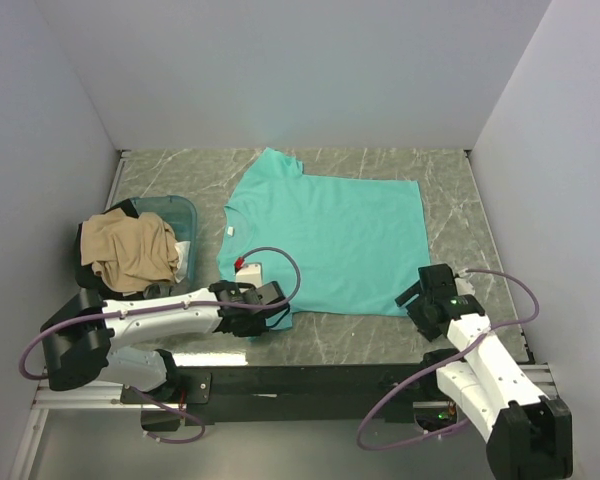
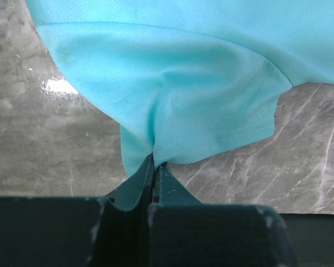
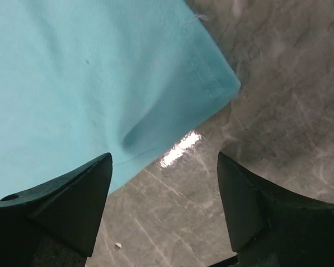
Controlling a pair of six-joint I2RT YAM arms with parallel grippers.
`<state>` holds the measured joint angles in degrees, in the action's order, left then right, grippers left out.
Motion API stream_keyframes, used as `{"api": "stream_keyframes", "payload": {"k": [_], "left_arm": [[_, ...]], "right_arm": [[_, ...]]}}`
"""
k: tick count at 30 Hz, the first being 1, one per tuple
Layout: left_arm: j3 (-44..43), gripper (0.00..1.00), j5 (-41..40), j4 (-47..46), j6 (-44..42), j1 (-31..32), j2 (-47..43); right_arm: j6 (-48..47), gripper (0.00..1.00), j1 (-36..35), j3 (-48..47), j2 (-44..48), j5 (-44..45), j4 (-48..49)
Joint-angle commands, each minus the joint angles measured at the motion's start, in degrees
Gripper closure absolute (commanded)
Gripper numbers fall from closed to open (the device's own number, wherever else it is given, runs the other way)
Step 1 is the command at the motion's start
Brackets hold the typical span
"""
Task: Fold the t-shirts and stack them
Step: Fold the tshirt
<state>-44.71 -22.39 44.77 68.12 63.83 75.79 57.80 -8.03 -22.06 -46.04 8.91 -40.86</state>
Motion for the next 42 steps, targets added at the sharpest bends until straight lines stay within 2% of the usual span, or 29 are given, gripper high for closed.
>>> {"api": "stream_keyframes", "payload": {"k": [1,4,8,16,24,37,42], "left_arm": [[0.59,0.99,-0.37,-1.62,-1.84,-1.25,-2.05],[0.68,0.99,-0.02,-1.44,-2.20,-1.78,-2.66],[1.11,0.99,0.07,-1.36,-2.37,-2.66,-3.45],[0.76,0.99,0.42,-1.97,-3.43,-3.71,-3.37],[-0.38,0.99,-0.37,-2.06,-4.92,-5.12,-3.45],[-5.21,0.99,-4.93,0.13,-8.26,-8.11,-1.79],[-8.55,0.99,-6.43,-0.91,-12.21,-10.92,-1.00]], "right_arm": [[0.21,0.19,1.61,1.41,-0.54,2.26,3.24],[-1.20,0.32,3.81,1.59,-0.89,2.87,4.30],[-2.87,0.43,6.53,1.85,-2.29,1.03,5.97],[-4.36,0.76,6.71,0.88,-2.65,0.67,5.53],[-6.29,0.99,6.80,-0.43,-3.88,1.29,7.02],[-10.60,1.00,6.71,-6.40,-2.74,0.50,5.62],[-14.47,1.00,6.71,-10.97,-6.51,0.06,5.18]]}}
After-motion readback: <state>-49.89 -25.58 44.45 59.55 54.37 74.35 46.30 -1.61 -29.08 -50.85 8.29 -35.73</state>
